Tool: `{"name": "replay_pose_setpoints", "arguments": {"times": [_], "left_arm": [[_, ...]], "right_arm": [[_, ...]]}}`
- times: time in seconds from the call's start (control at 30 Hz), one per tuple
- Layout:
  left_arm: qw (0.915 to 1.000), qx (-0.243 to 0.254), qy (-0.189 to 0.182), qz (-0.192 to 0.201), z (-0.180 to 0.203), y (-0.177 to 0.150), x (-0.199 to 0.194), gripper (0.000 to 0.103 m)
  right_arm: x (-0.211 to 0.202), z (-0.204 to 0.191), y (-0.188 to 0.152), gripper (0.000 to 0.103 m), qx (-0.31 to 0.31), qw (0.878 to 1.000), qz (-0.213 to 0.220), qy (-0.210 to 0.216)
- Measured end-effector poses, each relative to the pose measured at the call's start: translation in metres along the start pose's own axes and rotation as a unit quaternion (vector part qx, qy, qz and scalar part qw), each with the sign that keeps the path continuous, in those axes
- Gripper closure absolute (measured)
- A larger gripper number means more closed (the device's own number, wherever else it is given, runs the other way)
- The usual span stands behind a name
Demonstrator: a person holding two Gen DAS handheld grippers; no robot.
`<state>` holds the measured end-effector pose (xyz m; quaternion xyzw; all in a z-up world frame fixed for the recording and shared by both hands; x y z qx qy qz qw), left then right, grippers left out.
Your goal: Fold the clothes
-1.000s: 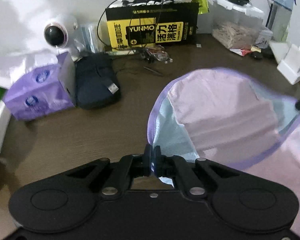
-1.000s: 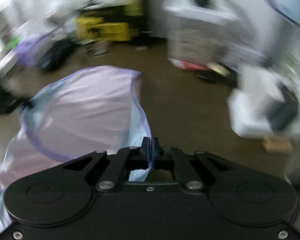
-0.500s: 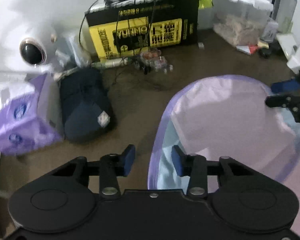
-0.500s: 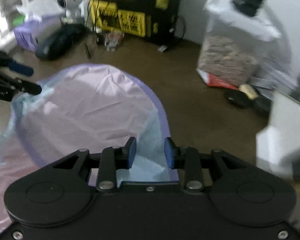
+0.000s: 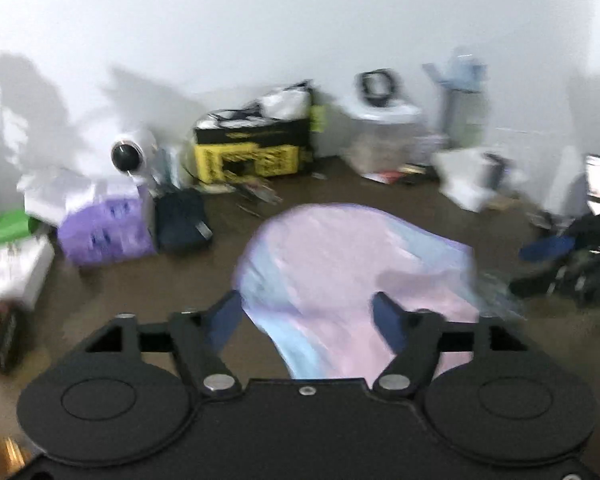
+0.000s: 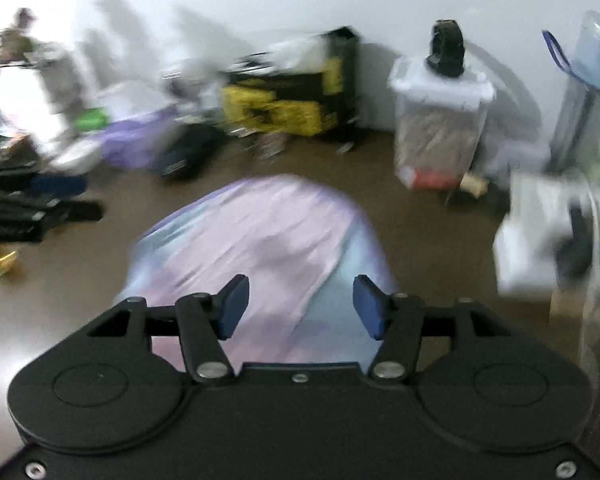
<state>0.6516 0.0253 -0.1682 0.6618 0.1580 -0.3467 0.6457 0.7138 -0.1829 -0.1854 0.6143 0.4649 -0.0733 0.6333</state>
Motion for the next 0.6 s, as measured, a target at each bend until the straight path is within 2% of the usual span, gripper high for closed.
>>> {"name": "replay_pose_setpoints", "arguments": {"times": [0.07, 0.13, 0.2, 0.23, 0.33, 0.43, 0.6], "left_arm": [[0.9994, -0.015, -0.018, -0.024, 0.024, -0.037, -0.031, 0.014], [0.9983, -0.024, -0.023, -0.049, 0.037, -0.071, -0.052, 0.014], [0.9967, -0.027, -0.028, -0.071, 0.047, -0.098, -0.064, 0.014], [0.9963, -0.021, -0.033, -0.077, 0.052, -0.107, -0.07, 0.014], [0.9968, 0.013, -0.029, -0.073, 0.066, -0.129, -0.088, 0.0], [0.9954, 0.044, -0.029, -0.08, 0.072, -0.145, -0.093, 0.0], [0.9962, 0.047, -0.017, -0.071, 0.075, -0.159, -0.1, 0.0]], "right_arm": [[-0.035, -0.022, -0.035, 0.032, -0.004, 1.0, -0.006, 0.002], [-0.076, -0.051, -0.087, 0.029, -0.001, 1.0, -0.018, 0.008], [-0.098, -0.069, -0.12, 0.026, -0.004, 0.999, -0.034, 0.009], [-0.104, -0.073, -0.129, 0.026, -0.008, 0.999, -0.036, 0.007], [-0.121, -0.088, -0.156, 0.025, -0.036, 0.998, -0.054, 0.006], [-0.129, -0.093, -0.165, 0.025, -0.045, 0.998, -0.053, -0.003], [-0.138, -0.101, -0.173, 0.024, -0.057, 0.997, -0.044, -0.017]]}}
Point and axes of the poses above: each gripper's, at about its wrist camera, not at the fingertips, and x roughly the way its jaws point, z to its right, y to its top, the point moved 10 cm from there along x, roughly the way its jaws point, and after that the axes turned 2 degrees about -x, right-handed, at the moved point
